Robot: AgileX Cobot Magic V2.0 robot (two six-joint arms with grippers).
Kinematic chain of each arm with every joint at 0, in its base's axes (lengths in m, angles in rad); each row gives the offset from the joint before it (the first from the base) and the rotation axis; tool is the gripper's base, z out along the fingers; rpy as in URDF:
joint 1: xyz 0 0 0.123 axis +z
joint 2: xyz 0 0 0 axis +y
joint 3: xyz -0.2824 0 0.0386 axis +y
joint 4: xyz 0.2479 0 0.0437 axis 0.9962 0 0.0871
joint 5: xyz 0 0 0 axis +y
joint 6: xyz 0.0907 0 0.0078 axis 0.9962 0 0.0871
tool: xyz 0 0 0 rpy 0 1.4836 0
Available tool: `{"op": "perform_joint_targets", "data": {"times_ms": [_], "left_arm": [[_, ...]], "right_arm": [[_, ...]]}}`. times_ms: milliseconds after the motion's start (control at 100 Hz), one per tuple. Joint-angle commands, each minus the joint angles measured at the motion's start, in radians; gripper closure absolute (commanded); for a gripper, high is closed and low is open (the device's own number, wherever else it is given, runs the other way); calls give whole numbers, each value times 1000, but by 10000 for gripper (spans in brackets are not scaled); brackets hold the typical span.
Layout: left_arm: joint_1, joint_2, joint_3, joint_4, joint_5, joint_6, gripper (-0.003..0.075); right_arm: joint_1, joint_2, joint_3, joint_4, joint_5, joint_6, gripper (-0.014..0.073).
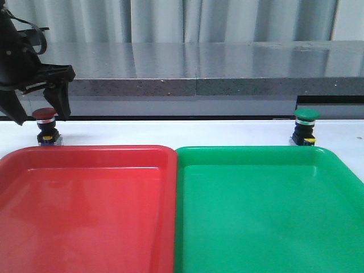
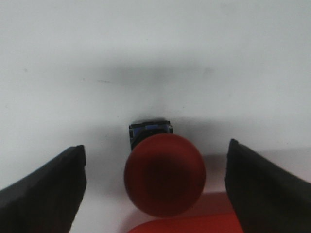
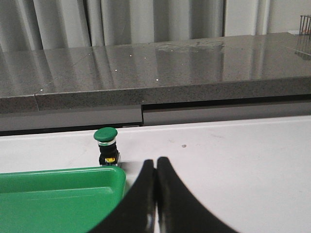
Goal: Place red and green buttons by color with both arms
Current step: 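Lower the left gripper over the red button and close on it, then lift the red button with the left gripper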
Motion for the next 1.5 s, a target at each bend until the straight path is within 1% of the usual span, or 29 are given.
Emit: {"op": "perform_joint_targets", "data": {"times_ms": [0, 60, 110, 230, 350, 490, 630, 790, 980, 1110, 1160, 1370, 1490], "left_arm": [[-6, -54, -34, -16, -48, 0, 158], [-6, -54, -34, -16, -50, 0, 184], [-6, -54, -34, -16, -50, 0, 230], [-6, -54, -34, -16, -53, 0, 393], [-6, -54, -34, -16, -82, 0, 523], [-6, -53, -34, -26, -91, 0, 624], [-6, -53, -46, -27, -48, 0, 688], [-18, -86, -52, -40, -36, 0, 741], [-58, -152, -52, -46, -46, 0, 741], [-86, -193, -46, -46, -34, -41, 741], [-96, -212, -32, -46, -42, -65, 741], [-154, -298, 57, -38, -70, -71, 741], [-191, -350, 127, -34, -113, -89, 741]], "right_arm": [[-3, -7, -20, -10, -75, -5, 657], [-3, -7, -20, -10, -75, -5, 657], [-3, -7, -20, -10, -75, -5, 657], [-3, -7, -20, -10, -75, -5, 657], [-3, -7, -20, -10, -75, -5, 657], [-3, -7, -20, -10, -75, -5, 657], [-3, -7, -20, -10, -75, -5, 657], [-3, -7, -20, -10, -75, -5, 657], [-3, -7, -20, -10, -75, -5, 657], [-3, -7, -20, -10, -75, -5, 657], [-3, -7, -20, -10, -75, -5, 657], [-3, -7, -20, -10, -75, -5, 657], [-3, -7, -20, -10, -75, -5, 657]]}}
